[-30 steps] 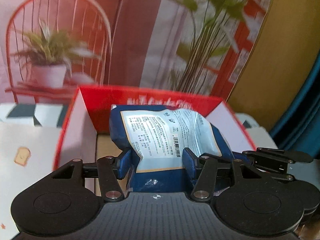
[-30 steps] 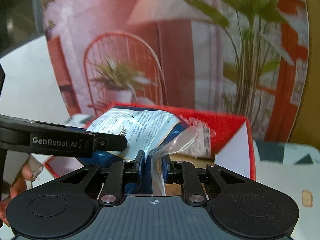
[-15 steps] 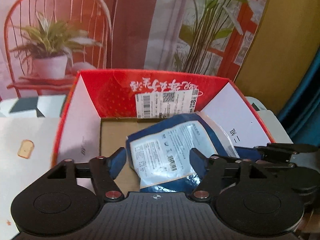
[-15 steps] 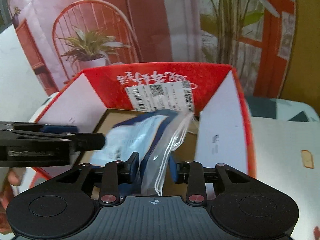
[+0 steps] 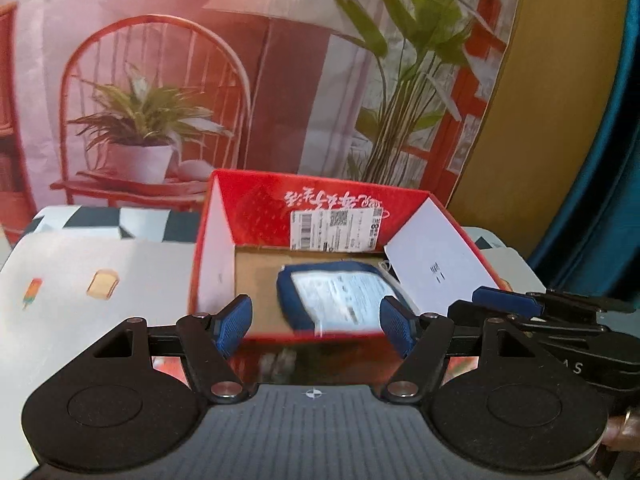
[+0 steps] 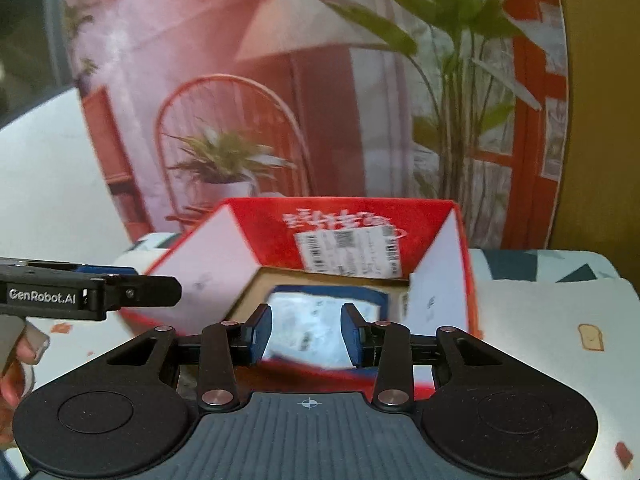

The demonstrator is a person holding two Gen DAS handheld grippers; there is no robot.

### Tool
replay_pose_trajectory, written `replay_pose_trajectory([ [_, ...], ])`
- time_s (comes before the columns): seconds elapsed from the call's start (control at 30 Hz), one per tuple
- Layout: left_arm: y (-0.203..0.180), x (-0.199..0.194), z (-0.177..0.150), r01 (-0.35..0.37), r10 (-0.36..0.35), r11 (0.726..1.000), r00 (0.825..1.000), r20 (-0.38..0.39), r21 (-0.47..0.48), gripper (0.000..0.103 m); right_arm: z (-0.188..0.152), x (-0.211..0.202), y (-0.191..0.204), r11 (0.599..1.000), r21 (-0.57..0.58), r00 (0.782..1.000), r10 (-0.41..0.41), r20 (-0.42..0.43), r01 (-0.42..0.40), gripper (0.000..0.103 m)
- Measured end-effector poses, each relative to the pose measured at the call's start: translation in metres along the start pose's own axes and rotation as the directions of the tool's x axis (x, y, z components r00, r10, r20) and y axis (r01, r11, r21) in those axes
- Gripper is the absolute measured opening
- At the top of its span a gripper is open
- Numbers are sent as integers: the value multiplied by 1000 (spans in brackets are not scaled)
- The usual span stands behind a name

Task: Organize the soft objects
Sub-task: 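Open the left tool to drop the snack bag into the box, then lower the left tool onto the orange floral oven mitt and close on it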

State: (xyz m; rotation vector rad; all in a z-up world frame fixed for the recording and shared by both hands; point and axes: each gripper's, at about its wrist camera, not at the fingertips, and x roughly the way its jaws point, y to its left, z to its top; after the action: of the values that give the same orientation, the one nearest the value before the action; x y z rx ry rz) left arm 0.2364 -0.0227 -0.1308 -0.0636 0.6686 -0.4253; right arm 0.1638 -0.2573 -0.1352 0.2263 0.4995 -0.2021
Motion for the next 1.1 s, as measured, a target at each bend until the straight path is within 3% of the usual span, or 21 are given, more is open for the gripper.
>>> replay_pose_trajectory([
  [0.2,4,-25,-47,8,-9,999,1000,-23,-45,73,-44,-28,23,999,-29,999,40,6,-39,35],
  [0.63,3,-40,-125,-5,-4,994,997,-80,-113,71,-136,-55,52,995,-96,999,9,-49,-13,36],
  [1.1,10,-34,-150,0,-17,988,994,-112,-152,71,-162,-54,50,991,-131,1000,-18,-18,15,36],
])
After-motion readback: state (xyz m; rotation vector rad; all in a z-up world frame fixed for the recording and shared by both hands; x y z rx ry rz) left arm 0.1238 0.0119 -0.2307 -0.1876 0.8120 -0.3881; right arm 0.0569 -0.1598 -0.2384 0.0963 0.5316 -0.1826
